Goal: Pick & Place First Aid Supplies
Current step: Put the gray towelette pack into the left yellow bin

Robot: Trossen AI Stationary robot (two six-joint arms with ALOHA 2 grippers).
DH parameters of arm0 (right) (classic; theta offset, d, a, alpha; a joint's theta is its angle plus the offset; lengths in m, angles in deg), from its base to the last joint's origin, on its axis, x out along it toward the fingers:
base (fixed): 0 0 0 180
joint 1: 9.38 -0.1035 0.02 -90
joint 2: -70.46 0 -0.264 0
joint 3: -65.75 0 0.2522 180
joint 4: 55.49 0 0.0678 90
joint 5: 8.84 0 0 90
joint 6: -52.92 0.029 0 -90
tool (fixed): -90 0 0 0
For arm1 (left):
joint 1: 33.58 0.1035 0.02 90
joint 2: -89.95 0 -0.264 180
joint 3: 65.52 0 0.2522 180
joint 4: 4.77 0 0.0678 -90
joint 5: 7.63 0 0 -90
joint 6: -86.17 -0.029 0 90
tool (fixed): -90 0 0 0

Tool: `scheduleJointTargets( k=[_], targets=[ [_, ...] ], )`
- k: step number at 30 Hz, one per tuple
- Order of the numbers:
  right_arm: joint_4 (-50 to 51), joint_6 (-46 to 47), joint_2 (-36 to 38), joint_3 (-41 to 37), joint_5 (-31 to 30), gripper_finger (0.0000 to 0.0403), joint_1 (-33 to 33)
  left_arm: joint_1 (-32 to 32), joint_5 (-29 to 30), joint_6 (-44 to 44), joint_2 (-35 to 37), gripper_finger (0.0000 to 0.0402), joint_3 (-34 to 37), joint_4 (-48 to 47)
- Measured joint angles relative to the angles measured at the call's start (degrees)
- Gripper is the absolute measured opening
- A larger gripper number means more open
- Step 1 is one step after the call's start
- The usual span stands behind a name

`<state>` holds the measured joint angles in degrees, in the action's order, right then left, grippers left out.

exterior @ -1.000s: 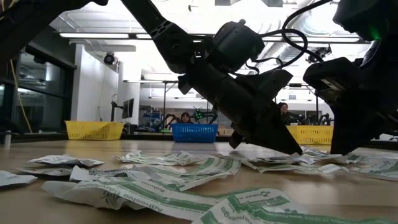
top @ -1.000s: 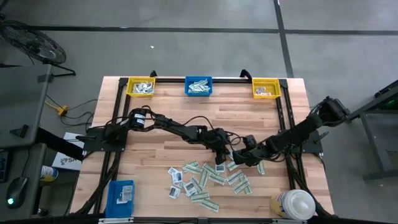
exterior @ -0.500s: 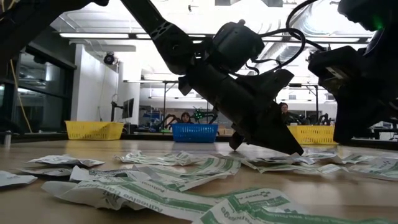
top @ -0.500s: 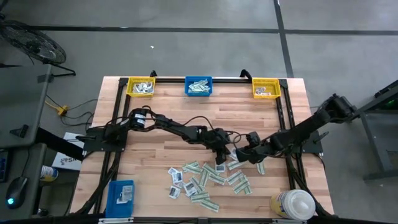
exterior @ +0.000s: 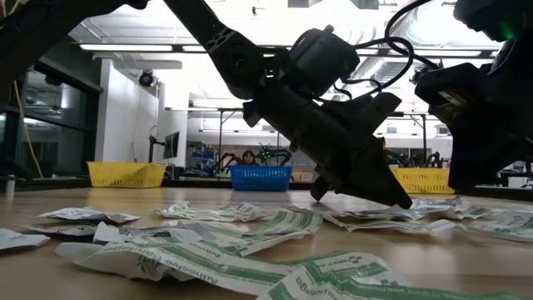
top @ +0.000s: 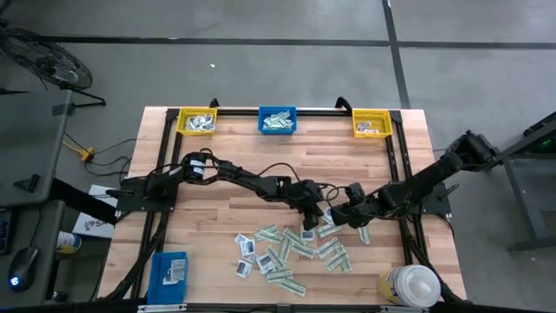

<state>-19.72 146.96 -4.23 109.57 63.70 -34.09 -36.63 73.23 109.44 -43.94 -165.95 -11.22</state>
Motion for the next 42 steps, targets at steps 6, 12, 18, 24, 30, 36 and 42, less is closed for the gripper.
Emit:
scheduleJointTargets(
  k=[6,12,18,24,30,36,42],
  targets=[
    [-0.43,0.24,0.0,0.0,-0.02,0.0131,0.0,0.0,0.67,-0.04,0.0,0.0012,0.0,-0.07],
    [-12.03,0.86,-0.08,-5.42,-0.7,0.0175,-0.01,0.0,0.71,-0.1,0.0,0.0012,0.0,-0.11],
    [-23.09,1.92,0.07,-10.83,-0.62,0.0176,-0.02,0.0,0.74,-0.28,0.0,0.0012,0.0,-0.13],
    [-25.62,1.31,-0.02,-11.39,1.37,0.0176,0.03,0.0,0.78,-0.48,0.02,0.0012,0.0,-0.13],
    [-26.96,0.66,-0.94,-11.34,3.82,0.0162,0.02,0.02,0.82,-0.48,0.0,0.0012,0.0,-0.15],
    [-26.29,0.68,-1.05,-11.41,4.13,0.0087,0.94,0.02,0.82,-0.48,0.0,0.0012,0.0,-0.15],
    [-25.82,-0.62,-1.18,-11.5,4.41,0.0007,2.21,0.04,0.82,-0.47,0.02,0.0012,0.0,-0.17]
  ],
)
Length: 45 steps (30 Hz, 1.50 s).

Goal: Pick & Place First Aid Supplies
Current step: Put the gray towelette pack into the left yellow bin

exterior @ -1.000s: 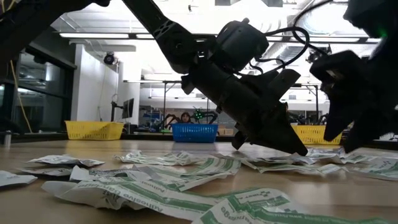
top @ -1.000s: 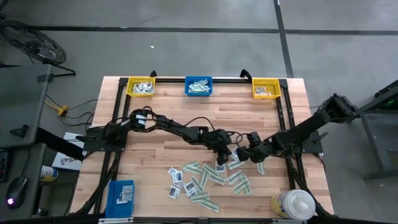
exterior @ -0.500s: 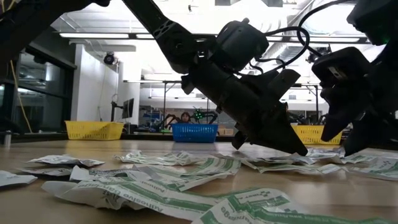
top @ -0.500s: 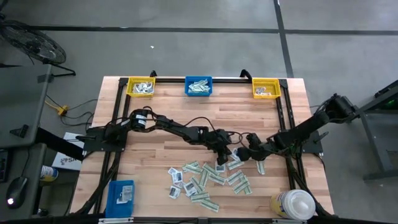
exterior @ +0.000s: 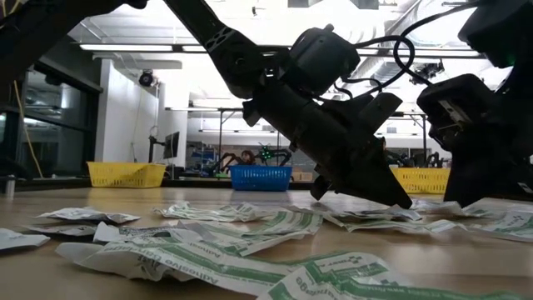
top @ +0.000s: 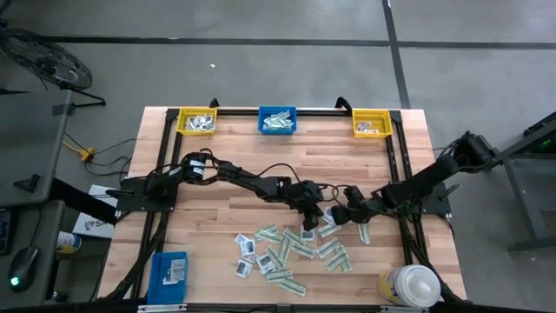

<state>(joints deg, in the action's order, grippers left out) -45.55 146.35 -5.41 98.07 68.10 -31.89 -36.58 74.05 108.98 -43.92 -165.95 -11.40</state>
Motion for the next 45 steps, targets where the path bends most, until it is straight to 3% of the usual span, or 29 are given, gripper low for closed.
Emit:
scheduleJointTargets(
  k=[9,22,32,45],
  targets=[
    [-0.52,-3.03,0.04,0.02,-0.07,0.0001,0.7,1.22,-2.57,-0.21,1.7,0.0012,0.12,-2.39],
    [0.13,-12.89,4.72,0.0,-0.42,0.0,3.76,8.04,-1.2,-3.7,12.29,0.0012,0.37,-22.46],
    [-0.24,-32.68,16.27,0.02,2.96,0.0,14.41,12.29,5.65,-9.12,24.2,0.0012,0.23,-28.62],
    [0.08,-62.82,33.45,0.73,5.83,0.0,25.44,16.29,-2.29,-6.1,32.62,0.0012,0.1,-18.0]
  ],
)
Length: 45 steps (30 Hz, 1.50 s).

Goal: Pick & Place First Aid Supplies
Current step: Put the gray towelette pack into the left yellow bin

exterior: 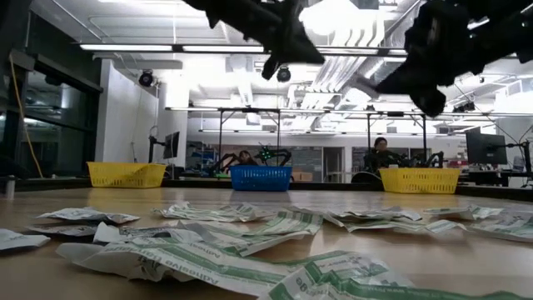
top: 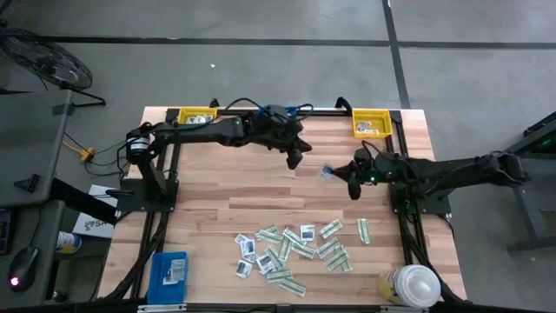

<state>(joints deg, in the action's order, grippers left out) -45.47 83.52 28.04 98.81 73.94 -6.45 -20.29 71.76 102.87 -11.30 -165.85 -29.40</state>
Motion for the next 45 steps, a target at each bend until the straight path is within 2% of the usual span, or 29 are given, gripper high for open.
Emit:
scheduleJointTargets(
  k=[4,7,10,14,19,23,36,40,45],
  targets=[
    [1.26,-8.68,0.97,4.15,0.23,0.0,1.43,-0.18,-2.52,0.71,0.05,0.0013,-0.02,5.45],
    [5.34,-13.7,0.09,8.84,-0.48,0.0,2.25,-0.18,-5.71,1.76,0.01,0.003,-0.03,8.98],
    [13.39,-16.73,-0.81,13.65,-2.75,0.0,3.19,-0.42,-6.15,2.0,0.02,0.0071,-0.01,9.73],
    [21.67,-20.26,-1.68,18.02,-3.17,0.0,4.5,-0.84,-7.12,3.62,0.02,0.0146,-0.03,12.09],
    [21.8,-24.61,-2.29,21.52,-2.84,0.0,4.7,-1.5,-6.77,4.65,0.0,0.0217,-0.01,11.97],
    [21.78,-26.33,-2.96,23.93,-2.66,0.0,4.68,-2.09,-3.94,4.74,0.0,0.0237,-0.01,11.12],
    [20.53,-29.29,-10.26,29.18,0.37,0.0,4.4,-2.14,-0.33,6.11,0.0,0.0231,-0.01,11.06],
    [20.58,-29.22,-10.93,30.27,0.26,0.0,4.42,-2.15,-0.35,6.13,0.0,0.0191,-0.01,10.66],
    [21.23,-29.47,-10.85,31.42,-0.3,0.0,4.66,-2.11,-0.34,6.12,0.0,0.0101,-0.01,10.72]
  ],
)
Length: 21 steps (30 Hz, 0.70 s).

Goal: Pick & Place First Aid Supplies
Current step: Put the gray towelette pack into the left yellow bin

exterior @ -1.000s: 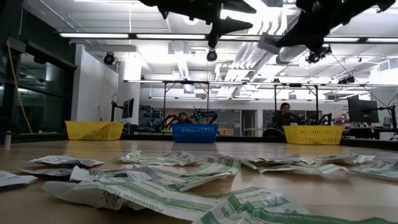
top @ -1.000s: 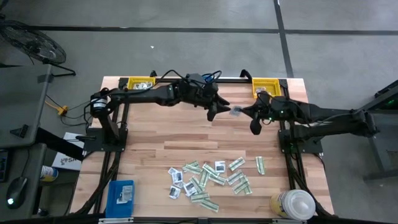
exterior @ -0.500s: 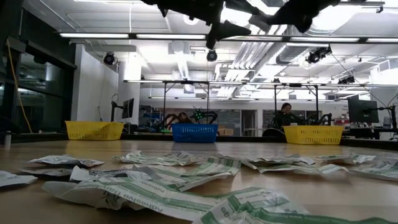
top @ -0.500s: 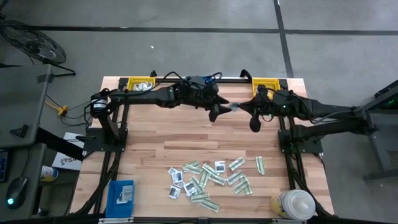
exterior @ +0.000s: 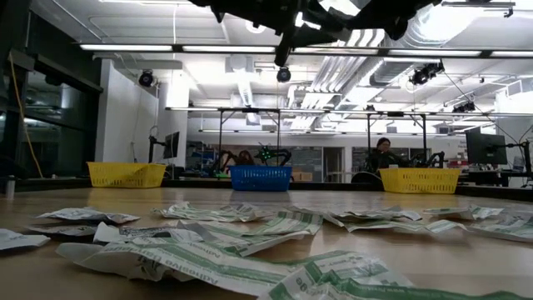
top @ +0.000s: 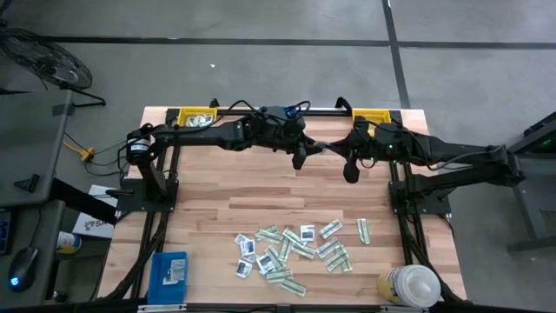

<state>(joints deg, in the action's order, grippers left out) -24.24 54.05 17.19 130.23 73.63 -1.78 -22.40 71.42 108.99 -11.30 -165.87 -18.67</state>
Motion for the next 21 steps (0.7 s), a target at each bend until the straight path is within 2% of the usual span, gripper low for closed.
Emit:
scheduleJointTargets(
  k=[4,12,15,18,21],
  targets=[
    [0.32,-0.01,-0.02,0.0,0.14,0.0,-0.01,0.03,-0.23,-1.16,-0.01,0.0015,0.0,0.04],
    [0.24,-0.11,0.0,0.0,0.79,0.0012,0.02,0.02,-1.4,-3.08,0.0,0.0006,0.0,0.07],
    [-0.69,1.93,0.19,0.0,2.82,0.0047,0.69,0.02,-1.41,-3.25,0.0,0.0004,0.0,0.09],
    [-0.55,5.0,0.55,0.42,4.78,0.0098,2.12,0.02,-0.31,-3.32,-0.02,0.0003,0.0,-0.53],
    [0.29,6.41,1.5,1.29,4.34,0.0148,3.61,0.39,4.7,-3.51,0.56,0.0002,0.0,-5.34]
  ],
)
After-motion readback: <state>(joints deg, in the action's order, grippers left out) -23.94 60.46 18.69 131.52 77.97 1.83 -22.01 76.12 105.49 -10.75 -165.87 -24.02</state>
